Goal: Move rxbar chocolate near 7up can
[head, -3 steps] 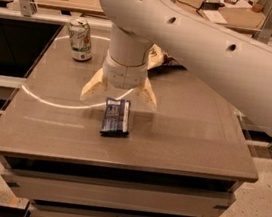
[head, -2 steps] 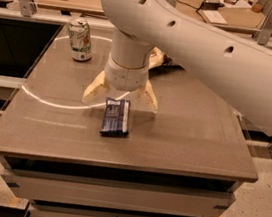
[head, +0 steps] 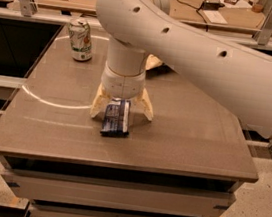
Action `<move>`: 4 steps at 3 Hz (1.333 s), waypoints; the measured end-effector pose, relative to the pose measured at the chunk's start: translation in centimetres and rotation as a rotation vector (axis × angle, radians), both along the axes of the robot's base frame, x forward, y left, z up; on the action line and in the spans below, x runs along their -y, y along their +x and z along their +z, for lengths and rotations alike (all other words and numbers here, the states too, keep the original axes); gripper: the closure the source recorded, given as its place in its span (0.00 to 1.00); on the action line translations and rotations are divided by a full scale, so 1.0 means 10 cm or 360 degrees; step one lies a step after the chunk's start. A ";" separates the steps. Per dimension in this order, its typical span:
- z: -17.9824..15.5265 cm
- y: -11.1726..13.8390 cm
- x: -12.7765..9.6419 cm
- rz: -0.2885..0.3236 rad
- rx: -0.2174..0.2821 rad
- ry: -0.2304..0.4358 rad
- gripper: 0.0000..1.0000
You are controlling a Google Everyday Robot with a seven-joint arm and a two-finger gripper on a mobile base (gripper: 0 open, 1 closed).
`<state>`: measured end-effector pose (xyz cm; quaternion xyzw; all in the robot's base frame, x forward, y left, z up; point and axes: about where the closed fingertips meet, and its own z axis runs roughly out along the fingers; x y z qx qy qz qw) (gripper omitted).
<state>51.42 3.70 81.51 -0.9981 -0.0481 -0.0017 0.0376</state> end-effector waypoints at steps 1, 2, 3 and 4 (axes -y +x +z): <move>0.01 -0.01 -0.01 0.0002 -0.0003 -0.0001 0.00; -0.11 -0.19 -0.14 0.0051 -0.0077 -0.0012 0.18; -0.11 -0.23 -0.16 0.0065 -0.0098 -0.0019 0.41; -0.02 -0.24 -0.17 0.0065 -0.0098 -0.0019 0.64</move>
Offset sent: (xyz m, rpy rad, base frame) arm -0.0450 0.0290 -0.0264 -0.0260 0.1215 0.0740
